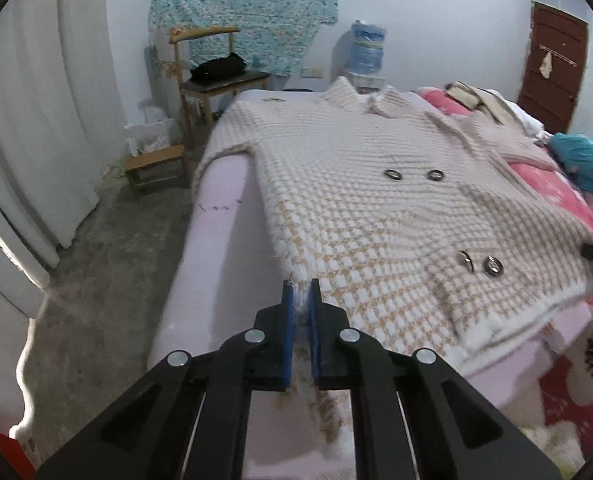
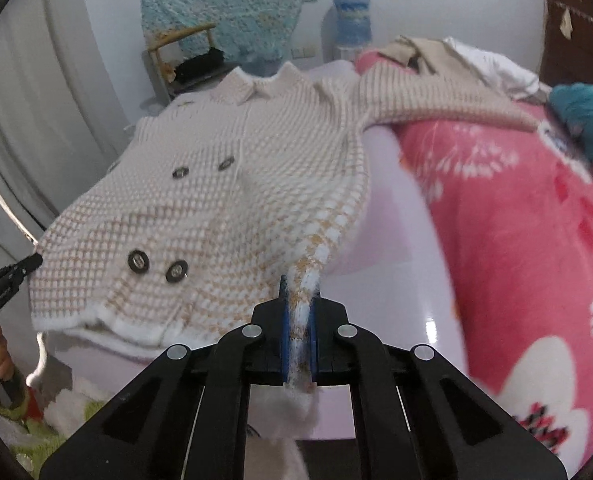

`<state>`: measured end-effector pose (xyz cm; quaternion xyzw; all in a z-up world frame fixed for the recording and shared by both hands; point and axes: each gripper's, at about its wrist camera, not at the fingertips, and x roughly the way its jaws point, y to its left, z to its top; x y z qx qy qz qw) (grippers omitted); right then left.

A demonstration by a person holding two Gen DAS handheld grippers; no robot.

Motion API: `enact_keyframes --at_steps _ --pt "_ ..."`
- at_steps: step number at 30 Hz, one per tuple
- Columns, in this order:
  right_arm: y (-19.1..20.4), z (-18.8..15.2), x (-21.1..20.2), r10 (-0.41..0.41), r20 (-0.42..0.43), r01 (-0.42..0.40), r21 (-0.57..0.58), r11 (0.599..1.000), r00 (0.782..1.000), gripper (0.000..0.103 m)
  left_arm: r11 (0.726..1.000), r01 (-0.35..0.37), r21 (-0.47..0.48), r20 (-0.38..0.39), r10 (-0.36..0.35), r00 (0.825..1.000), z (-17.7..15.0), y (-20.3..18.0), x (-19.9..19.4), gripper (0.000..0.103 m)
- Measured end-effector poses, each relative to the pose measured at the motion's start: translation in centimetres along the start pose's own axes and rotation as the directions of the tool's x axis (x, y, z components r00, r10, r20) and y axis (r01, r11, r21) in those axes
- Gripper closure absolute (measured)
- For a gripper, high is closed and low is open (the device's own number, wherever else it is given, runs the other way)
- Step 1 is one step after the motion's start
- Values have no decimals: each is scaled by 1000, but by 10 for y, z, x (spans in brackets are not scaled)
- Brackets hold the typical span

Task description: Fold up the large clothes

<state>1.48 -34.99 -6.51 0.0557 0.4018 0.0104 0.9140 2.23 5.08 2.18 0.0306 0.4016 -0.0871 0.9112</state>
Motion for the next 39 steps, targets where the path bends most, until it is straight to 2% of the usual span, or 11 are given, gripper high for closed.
enact_keyframes --at_steps 3,8,11,12,15,17,19,22,32,37,39 --pt "-11 -9 -11 -2 -21 2 -2 1000 1000 98 1000 6 18 -27 -6 1000 -16 -10 -10 97" --pt "-27 -36 14 3 -115 6 79 997 993 96 998 17 -56 -136 -25 990 -38 3 12 96" --pt "-33 -47 26 -27 -156 44 105 994 987 88 994 46 -101 -168 -63 984 -36 11 21 93" --pt "-33 -47 23 -33 -156 50 106 993 987 83 993 58 -99 -175 -74 982 -33 11 23 92" --pt "-31 -42 5 -67 -107 77 94 993 992 49 993 70 -92 -175 -85 981 -28 13 21 84" --pt "-26 -32 -6 -107 -70 111 63 992 992 44 993 67 -92 -154 -81 985 -25 18 16 65" --pt "-17 -19 -17 -122 -32 123 36 992 992 34 991 71 -112 -134 -86 987 -24 23 11 58" --pt "4 2 -17 -78 15 78 12 997 997 26 985 82 -151 -107 -98 989 -13 35 10 53" --pt "104 75 63 91 35 -85 -133 987 995 24 974 23 -225 -44 -33 998 54 84 34 44" --pt "137 98 115 128 -11 -128 -172 977 992 26 940 37 -339 18 -33 999 90 124 59 43" --pt "146 100 131 137 -37 -142 -190 971 990 32 905 69 -421 30 -62 998 102 148 76 43"
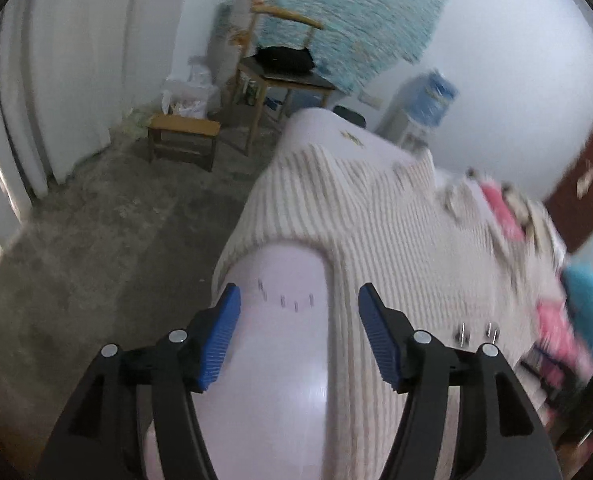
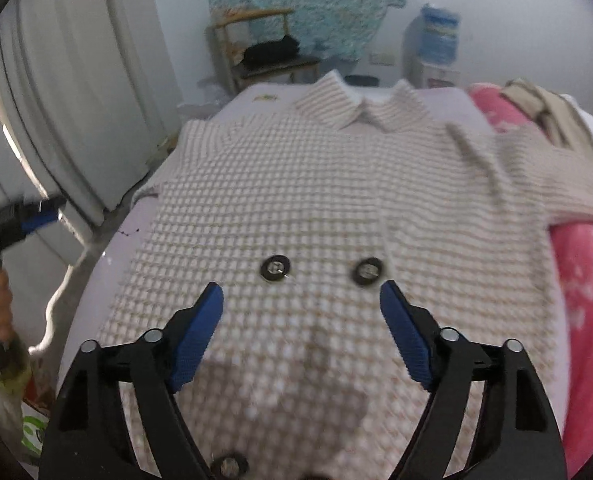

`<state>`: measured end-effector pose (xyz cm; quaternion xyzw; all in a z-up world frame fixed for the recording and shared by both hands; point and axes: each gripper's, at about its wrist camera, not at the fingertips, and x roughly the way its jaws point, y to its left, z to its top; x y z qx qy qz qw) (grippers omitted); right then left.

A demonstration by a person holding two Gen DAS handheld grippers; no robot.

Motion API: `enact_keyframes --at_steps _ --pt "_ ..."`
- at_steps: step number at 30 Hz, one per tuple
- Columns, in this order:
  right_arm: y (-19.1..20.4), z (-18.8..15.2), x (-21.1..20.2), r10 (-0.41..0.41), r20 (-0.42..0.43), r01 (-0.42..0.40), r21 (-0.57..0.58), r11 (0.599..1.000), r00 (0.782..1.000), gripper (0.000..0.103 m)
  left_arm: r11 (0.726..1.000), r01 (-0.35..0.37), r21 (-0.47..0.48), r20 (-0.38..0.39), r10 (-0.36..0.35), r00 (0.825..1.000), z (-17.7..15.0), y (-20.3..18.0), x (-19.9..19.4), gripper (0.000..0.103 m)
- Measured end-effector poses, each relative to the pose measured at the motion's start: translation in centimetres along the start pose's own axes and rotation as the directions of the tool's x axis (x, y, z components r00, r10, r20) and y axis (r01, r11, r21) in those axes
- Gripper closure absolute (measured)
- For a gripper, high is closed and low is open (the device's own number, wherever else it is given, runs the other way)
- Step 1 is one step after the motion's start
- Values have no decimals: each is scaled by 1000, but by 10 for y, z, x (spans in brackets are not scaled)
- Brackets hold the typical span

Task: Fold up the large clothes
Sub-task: 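Grasp the coat side with the left tool and fold it across the body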

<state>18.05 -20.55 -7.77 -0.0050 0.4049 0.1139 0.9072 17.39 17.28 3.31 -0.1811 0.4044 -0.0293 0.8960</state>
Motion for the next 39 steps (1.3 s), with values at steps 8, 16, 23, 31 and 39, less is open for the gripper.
enact_keyframes --at_steps 8,16,23,31,39 --pt "0 0 44 17 -106 -15 21 1000 994 40 847 160 -508 -136 -262 955 28 97 98 43" --pt "-4 4 65 13 -155 -6 48 999 988 36 472 184 -862 -94 -507 857 -15 168 172 42" --pt "-1 9 69 4 -160 4 49 999 987 36 212 169 -963 0 -625 781 -42 200 230 38" --pt "-5 18 81 -5 -172 16 59 998 985 36 62 99 -993 32 -670 742 -63 216 274 39" --pt "-8 20 82 -20 -167 32 71 997 986 37 52 88 -995 37 -619 784 -60 225 295 68"
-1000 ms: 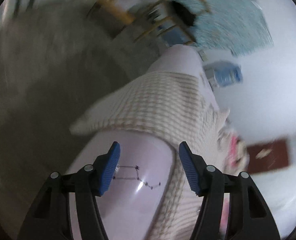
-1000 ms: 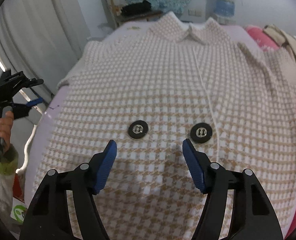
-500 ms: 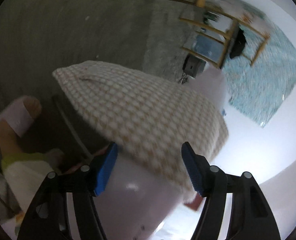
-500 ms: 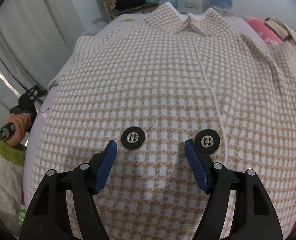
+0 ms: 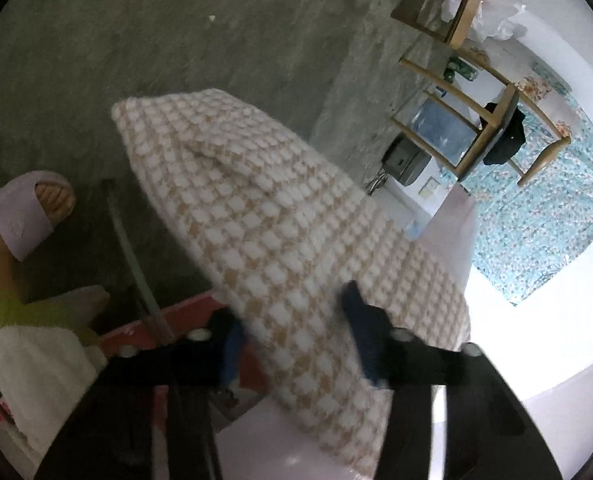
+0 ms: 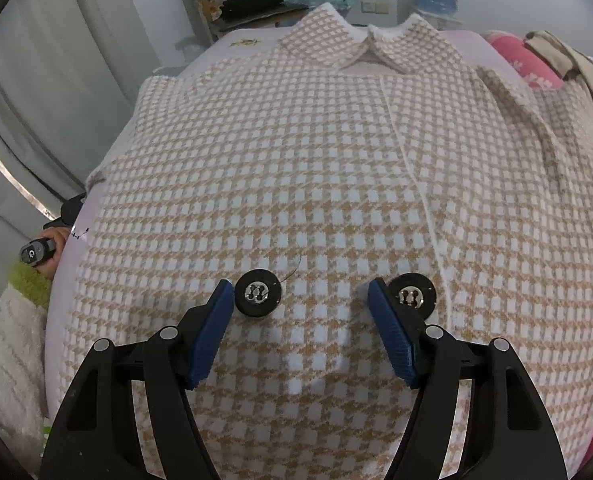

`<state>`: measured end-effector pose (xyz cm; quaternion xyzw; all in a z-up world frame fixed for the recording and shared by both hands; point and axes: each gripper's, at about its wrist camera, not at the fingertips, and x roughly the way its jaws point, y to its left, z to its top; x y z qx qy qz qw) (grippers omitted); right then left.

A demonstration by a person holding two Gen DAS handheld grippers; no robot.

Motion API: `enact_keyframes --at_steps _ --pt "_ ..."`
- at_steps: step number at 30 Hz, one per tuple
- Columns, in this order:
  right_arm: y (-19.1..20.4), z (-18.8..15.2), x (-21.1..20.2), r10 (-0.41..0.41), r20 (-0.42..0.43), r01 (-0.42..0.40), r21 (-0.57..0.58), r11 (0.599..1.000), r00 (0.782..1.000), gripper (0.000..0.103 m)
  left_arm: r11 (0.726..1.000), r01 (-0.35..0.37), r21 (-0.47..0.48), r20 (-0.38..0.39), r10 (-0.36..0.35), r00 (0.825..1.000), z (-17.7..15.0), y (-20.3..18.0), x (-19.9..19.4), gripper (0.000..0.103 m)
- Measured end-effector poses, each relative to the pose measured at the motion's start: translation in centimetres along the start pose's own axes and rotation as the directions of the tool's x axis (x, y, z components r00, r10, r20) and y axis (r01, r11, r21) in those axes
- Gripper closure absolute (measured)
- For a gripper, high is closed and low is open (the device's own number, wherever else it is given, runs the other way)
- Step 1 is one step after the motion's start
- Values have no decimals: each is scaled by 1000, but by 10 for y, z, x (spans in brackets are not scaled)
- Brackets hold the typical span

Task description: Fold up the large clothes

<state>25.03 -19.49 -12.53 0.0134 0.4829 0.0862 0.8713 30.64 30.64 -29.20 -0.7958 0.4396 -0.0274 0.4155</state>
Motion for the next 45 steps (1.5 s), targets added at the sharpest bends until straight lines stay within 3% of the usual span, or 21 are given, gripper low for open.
enact_keyframes --at_steps 2,5,7,9,12,13,14,15,17,20,23,24,25,26,29,31,32,35,37,43,45 --pt "-2 -1 -1 3 2 -3 8 1000 1000 38 1000 -3 28 48 1 999 -1 -10 -5 84" --pt "-4 -2 -4 9 6 -9 12 1000 1000 39 987 -77 141 162 54 985 -8 -37 -21 89" --pt "-4 -2 -6 9 13 -9 11 1000 1000 40 954 -165 250 277 93 956 -22 -64 -38 90" --pt "-4 -3 -11 3 25 -4 8 1000 1000 40 873 -285 395 425 102 900 -55 -105 -59 90" --pt "-6 -4 -20 -12 52 12 2 1000 999 40 669 -453 589 591 25 806 -132 -165 -76 90" --pt "-7 -4 -22 -11 58 10 5 1000 998 40 572 -510 643 631 -18 775 -164 -184 -76 90" --pt "-9 -4 -26 -8 68 7 10 1000 998 40 443 -564 697 655 -74 752 -207 -202 -73 90" --pt "-12 -4 -29 -10 76 8 16 1000 997 40 329 -592 736 654 -120 747 -244 -214 -66 90" --pt "-17 -6 -36 -15 90 12 31 999 996 40 99 -610 786 617 -175 767 -319 -225 -46 90" --pt "-25 -10 -48 -31 113 25 55 998 993 40 -184 -576 796 552 -169 817 -405 -215 -5 88" --pt "-35 -18 -60 -47 128 36 85 996 991 38 -366 -471 802 482 -67 873 -453 -177 40 77" --pt "-39 -21 -63 -53 130 41 97 994 990 38 -392 -438 809 466 -25 884 -458 -163 52 68" --pt "-43 -25 -66 -59 127 45 110 993 990 37 -409 -409 816 458 24 889 -458 -148 65 48" --pt "-47 -28 -66 -63 121 48 122 991 991 37 -416 -395 819 468 85 880 -454 -127 80 35" --pt "-61 -36 -62 -59 90 44 157 987 994 32 -388 -363 847 476 248 844 -427 -81 112 34" --pt "-68 -41 -59 -55 65 42 177 983 996 31 -376 -409 832 522 277 807 -410 -64 118 34" --pt "-73 -43 -57 -54 51 43 187 981 997 31 -359 -428 829 533 280 798 -402 -57 115 34" --pt "-82 -43 -55 -43 42 34 209 977 998 31 -287 -399 871 472 263 841 -400 -60 95 33" --pt "-89 -36 -56 -16 49 4 225 974 999 31 -274 -419 866 482 229 846 -394 -69 79 33" --pt "-111 8 -81 91 124 -121 260 958 988 31 -223 -538 813 573 136 808 -378 -95 52 33" --pt "-117 33 -90 121 157 -159 264 951 980 31 -210 -586 783 615 122 779 -369 -101 50 33"
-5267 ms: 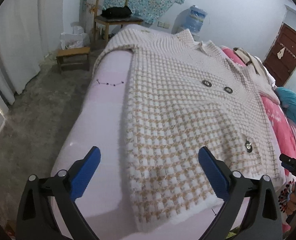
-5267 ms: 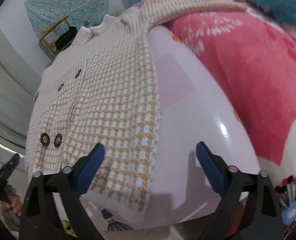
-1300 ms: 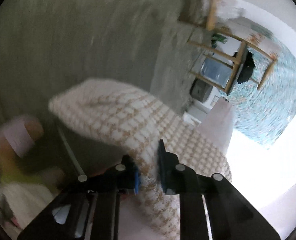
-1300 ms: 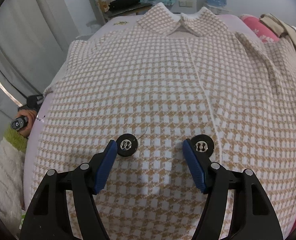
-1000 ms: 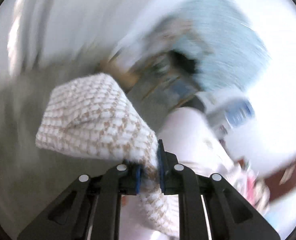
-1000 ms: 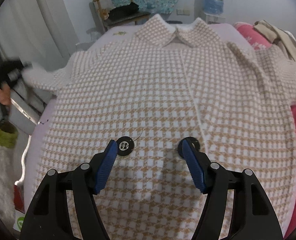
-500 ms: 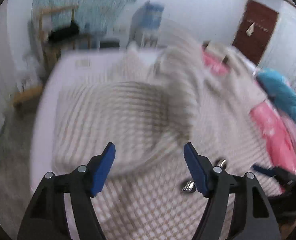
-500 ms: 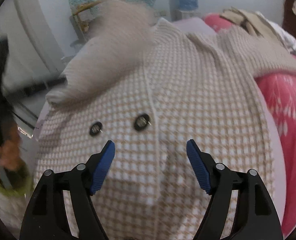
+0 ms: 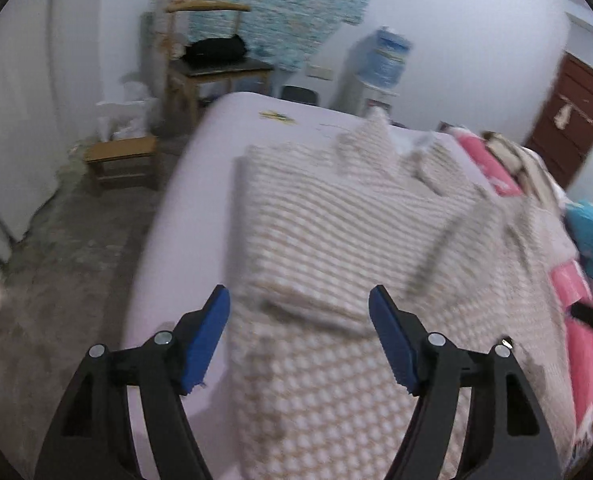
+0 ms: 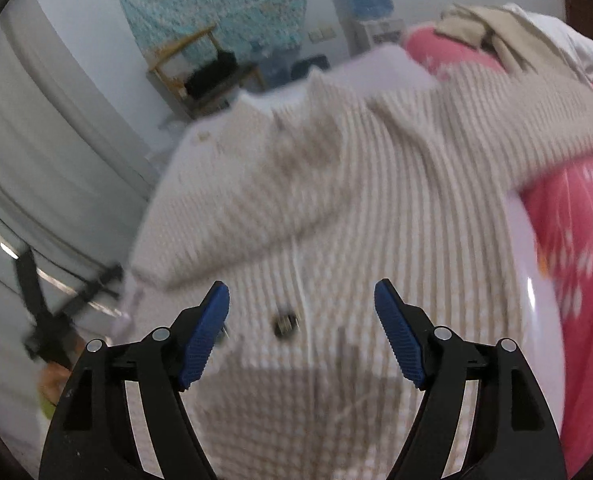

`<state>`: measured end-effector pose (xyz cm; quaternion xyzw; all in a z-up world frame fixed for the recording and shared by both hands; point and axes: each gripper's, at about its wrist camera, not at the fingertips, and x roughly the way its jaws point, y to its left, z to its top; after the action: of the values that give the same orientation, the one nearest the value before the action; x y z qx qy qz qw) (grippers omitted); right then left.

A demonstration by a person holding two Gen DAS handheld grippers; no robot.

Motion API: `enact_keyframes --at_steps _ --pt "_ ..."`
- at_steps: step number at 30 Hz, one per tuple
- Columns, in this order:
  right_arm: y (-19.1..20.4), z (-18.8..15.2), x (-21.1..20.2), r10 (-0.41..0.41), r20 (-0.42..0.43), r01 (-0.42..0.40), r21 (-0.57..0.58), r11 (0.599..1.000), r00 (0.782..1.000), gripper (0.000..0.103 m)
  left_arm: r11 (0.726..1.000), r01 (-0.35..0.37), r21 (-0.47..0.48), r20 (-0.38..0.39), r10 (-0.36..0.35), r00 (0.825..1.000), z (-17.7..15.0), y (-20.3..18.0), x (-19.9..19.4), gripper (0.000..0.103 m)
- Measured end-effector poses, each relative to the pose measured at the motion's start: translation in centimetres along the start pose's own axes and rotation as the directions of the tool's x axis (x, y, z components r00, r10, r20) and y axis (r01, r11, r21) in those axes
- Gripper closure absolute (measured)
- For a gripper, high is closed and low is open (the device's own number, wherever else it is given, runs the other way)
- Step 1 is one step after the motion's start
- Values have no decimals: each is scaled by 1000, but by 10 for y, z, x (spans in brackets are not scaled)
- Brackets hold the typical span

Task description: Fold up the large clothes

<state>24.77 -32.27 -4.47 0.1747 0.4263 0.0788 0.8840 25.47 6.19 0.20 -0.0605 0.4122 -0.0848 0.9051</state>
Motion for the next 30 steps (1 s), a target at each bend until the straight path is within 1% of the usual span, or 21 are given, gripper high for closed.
enact_keyframes --at_steps 1,2,3,5,7,9,11,12,13,14,15,16,18,19,21,23,24,25,26,28,30 --pt "2 9 -3 25 9 -25 9 1000 1000 31 1000 -24 -8 -1 24 1000 5 4 2 33" --pt "0 28 1 57 18 -58 29 998 998 31 999 -48 -16 -8 48 999 10 5 12 33" --pt "-2 44 6 60 24 -61 51 997 998 31 998 -66 -19 -19 65 998 11 8 16 33" --pt "-7 71 20 37 27 -40 90 995 999 31 994 -111 -16 -48 110 993 12 11 30 36" --pt "-11 94 40 5 22 -8 119 993 1000 31 992 -127 -13 -71 126 989 10 9 43 37" --pt "-16 118 67 -45 9 43 134 990 999 32 990 -139 -15 -84 138 987 5 11 48 38" --pt "-25 131 93 -71 -35 75 149 986 997 39 990 -141 -29 -91 138 986 2 15 51 38" --pt "-28 134 106 -75 -66 84 147 986 995 45 990 -138 -35 -93 134 987 1 17 52 38" --pt "-30 134 117 -72 -101 86 142 986 992 55 990 -135 -39 -93 131 987 0 19 51 38" --pt "-33 131 129 -60 -148 80 131 988 987 61 990 -132 -41 -94 128 987 0 20 51 38" --pt "-34 123 133 -49 -180 71 118 990 982 73 991 -130 -40 -92 126 988 0 20 52 38" --pt "-34 118 133 -36 -194 58 109 992 980 79 991 -127 -37 -90 123 988 0 21 52 38" --pt "-32 97 115 4 -188 9 70 997 982 79 992 -125 -28 -87 122 989 0 20 53 38" --pt "-32 86 102 10 -175 -1 47 999 984 79 992 -122 -24 -88 120 989 -1 20 53 38" --pt "-34 58 66 -1 -150 1 -3 1000 989 79 994 -111 -23 -88 109 990 -2 22 52 38" --pt "-42 33 43 -2 -157 0 -17 1000 988 73 995 -100 -24 -87 98 991 -3 24 51 38" --pt "-49 18 34 7 -178 -8 -7 1000 984 68 995 -98 -23 -85 96 992 -3 24 51 38" --pt "-53 12 31 21 -197 -20 10 1000 980 60 995 -96 -21 -83 93 992 -4 24 50 38" --pt "-59 4 28 44 -223 -36 38 999 974 57 995 -94 -19 -82 93 992 -3 24 50 38" --pt "-75 -5 26 82 -244 -57 110 992 966 56 995 -94 -20 -82 92 992 -3 24 49 37" --pt "-94 -4 24 127 -221 -84 196 977 967 55 995 -100 -19 -80 98 992 -4 24 48 38"
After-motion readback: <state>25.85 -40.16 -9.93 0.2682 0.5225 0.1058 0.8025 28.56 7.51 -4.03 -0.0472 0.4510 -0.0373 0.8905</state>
